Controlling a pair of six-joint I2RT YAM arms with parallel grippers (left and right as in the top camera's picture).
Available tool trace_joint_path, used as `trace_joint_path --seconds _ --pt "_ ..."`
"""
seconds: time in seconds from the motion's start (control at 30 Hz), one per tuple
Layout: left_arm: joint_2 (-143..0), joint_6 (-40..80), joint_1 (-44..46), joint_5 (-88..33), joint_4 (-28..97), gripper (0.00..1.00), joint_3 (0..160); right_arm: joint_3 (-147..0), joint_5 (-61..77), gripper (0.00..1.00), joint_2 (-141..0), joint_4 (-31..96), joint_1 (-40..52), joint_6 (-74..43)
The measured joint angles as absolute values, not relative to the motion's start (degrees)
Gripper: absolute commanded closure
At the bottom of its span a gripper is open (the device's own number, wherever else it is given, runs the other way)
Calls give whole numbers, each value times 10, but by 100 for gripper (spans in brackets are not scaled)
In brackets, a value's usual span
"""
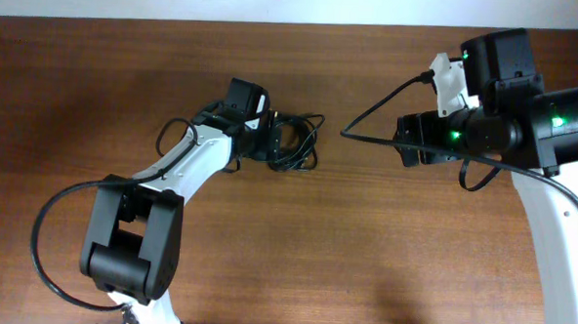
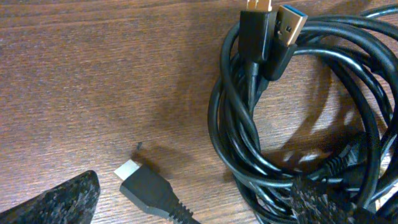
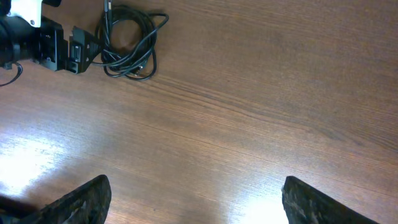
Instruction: Untangle cables
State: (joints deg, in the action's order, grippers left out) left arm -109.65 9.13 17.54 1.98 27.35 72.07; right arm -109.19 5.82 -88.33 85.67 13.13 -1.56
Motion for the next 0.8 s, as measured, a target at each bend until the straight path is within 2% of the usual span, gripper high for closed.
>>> trace_joint_path --seconds 0.43,0.67,0.8 --pt "-1103 91 168 20 263 2 721 -1092 58 12 -884 859 131 -17" --pt "-1098 91 106 -58 314 2 730 -1091 59 12 -884 752 153 -35" --pt "-1033 90 77 -98 371 2 745 -1089 58 12 -918 675 164 -76"
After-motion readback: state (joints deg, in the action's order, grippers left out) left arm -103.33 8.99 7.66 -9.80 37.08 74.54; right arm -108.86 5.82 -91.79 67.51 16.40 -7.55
